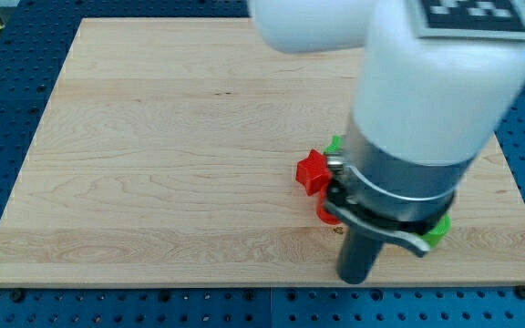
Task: Push the red blocks away from the group of blocks
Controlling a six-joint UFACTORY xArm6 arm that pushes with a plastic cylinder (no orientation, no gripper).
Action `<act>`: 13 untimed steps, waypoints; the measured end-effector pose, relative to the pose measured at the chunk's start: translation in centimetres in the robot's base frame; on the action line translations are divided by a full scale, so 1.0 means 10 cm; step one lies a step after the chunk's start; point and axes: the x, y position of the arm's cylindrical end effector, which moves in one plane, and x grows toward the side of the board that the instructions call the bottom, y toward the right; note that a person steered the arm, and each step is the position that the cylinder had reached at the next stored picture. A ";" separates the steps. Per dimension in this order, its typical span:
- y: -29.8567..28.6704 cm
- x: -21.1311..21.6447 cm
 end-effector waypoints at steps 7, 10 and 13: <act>0.04 -0.32; -0.15 -0.54; -0.38 -1.10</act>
